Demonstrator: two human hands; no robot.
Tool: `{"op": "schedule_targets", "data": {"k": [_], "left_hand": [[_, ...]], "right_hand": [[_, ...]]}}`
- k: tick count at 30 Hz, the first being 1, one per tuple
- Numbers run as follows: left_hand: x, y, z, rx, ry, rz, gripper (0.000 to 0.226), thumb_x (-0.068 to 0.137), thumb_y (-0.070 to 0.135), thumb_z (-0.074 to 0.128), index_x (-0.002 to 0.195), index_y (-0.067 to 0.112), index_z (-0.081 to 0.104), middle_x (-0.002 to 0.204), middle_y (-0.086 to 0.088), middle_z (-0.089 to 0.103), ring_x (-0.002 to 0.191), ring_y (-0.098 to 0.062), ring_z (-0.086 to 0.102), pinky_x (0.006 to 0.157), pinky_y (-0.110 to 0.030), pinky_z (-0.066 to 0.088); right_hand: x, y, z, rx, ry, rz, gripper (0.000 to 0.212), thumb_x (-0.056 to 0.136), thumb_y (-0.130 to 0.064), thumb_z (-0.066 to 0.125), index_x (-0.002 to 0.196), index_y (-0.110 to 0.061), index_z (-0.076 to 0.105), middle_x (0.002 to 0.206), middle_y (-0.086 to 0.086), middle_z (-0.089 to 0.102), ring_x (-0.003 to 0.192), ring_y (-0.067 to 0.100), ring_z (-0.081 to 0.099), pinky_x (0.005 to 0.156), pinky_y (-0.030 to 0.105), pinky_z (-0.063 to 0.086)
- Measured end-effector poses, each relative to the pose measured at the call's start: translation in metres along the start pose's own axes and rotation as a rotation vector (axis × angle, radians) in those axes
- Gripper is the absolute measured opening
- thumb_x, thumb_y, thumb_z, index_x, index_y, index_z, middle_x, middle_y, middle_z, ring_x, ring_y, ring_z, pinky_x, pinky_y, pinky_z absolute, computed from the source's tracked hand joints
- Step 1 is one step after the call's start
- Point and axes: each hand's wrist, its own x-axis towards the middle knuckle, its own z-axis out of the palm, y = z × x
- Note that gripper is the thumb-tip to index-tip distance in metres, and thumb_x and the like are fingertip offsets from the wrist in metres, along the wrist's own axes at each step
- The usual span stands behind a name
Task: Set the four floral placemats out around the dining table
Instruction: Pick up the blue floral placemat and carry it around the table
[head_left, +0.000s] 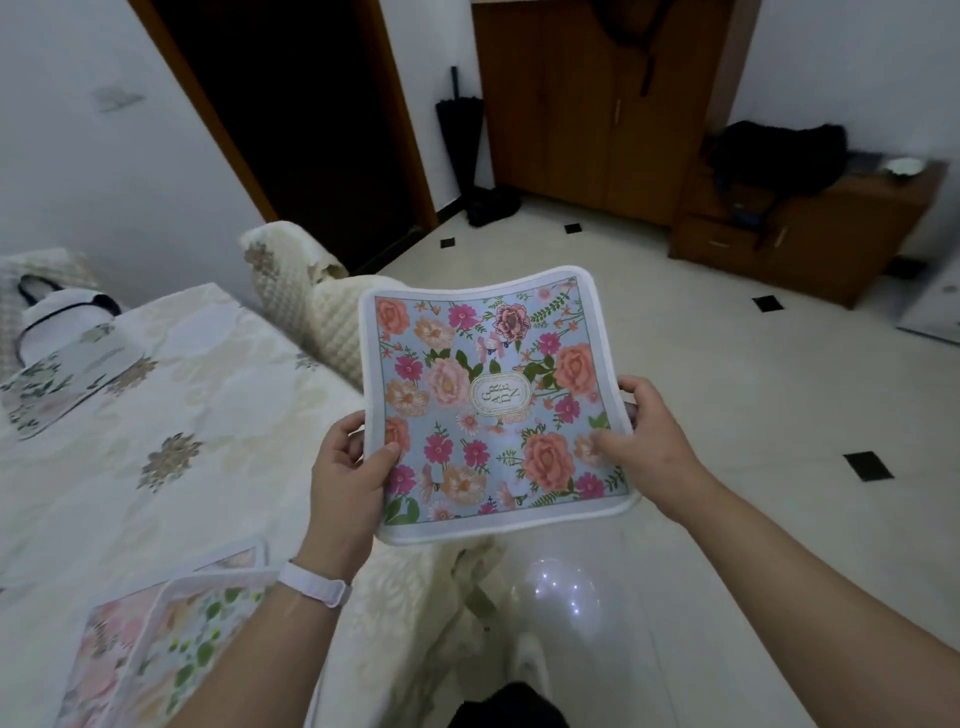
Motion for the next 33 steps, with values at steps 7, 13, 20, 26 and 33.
{"op": "schedule_targets", "data": {"k": [7, 13, 20, 26, 33], "left_hand": [[0.091, -0.023, 0.080, -0.082, -0.082, -0.078, 0.031, 0.089, -0.007, 0.059, 0.116, 0.009, 0.053, 0.102, -0.012, 0.072, 0.085, -0.025, 0.072, 0.064, -0.033, 0.060], [0.194, -0.024, 0.154, -0.116, -0.162, -0.155, 0.028, 0.090, -0.006, 0.058, 0.105, 0.018, 0.053, 0.092, -0.009, 0.074, 0.075, -0.025, 0.073, 0.058, -0.034, 0.060], [0.306, -0.001, 0.225, -0.105, -0.272, -0.150, 0.027, 0.092, 0.001, 0.060, 0.110, 0.019, 0.051, 0.094, -0.010, 0.075, 0.078, -0.030, 0.074, 0.061, -0.039, 0.061], [0.364, 0.011, 0.258, -0.127, -0.265, -0.134, 0.027, 0.092, 0.000, 0.058, 0.109, 0.020, 0.051, 0.089, -0.007, 0.076, 0.077, -0.030, 0.073, 0.060, -0.039, 0.061], [0.433, 0.005, 0.265, -0.097, -0.118, -0.138, 0.028, 0.092, 0.000, 0.059, 0.113, 0.017, 0.050, 0.097, -0.011, 0.075, 0.081, -0.032, 0.073, 0.065, -0.043, 0.060]], "right_hand": [[0.086, -0.005, -0.046, -0.049, 0.108, 0.050, 0.050, 0.084, 0.000, 0.067, 0.118, -0.032, 0.048, 0.102, 0.003, 0.069, 0.085, 0.018, 0.073, 0.070, 0.040, 0.062], [0.188, -0.031, -0.075, -0.141, 0.159, 0.101, 0.048, 0.086, -0.001, 0.066, 0.119, -0.030, 0.047, 0.102, 0.001, 0.068, 0.085, 0.016, 0.073, 0.064, 0.035, 0.062], [0.285, -0.072, -0.102, -0.133, 0.259, 0.056, 0.050, 0.085, -0.002, 0.067, 0.119, -0.031, 0.047, 0.104, 0.002, 0.070, 0.086, 0.017, 0.074, 0.070, 0.044, 0.062], [0.352, -0.095, -0.111, -0.118, 0.272, 0.022, 0.052, 0.083, 0.001, 0.067, 0.118, -0.032, 0.047, 0.103, 0.002, 0.071, 0.081, 0.017, 0.074, 0.066, 0.042, 0.062], [0.459, -0.096, -0.097, -0.122, 0.146, 0.038, 0.051, 0.084, 0.000, 0.068, 0.118, -0.031, 0.047, 0.103, 0.002, 0.070, 0.080, 0.017, 0.074, 0.065, 0.042, 0.062]]}}
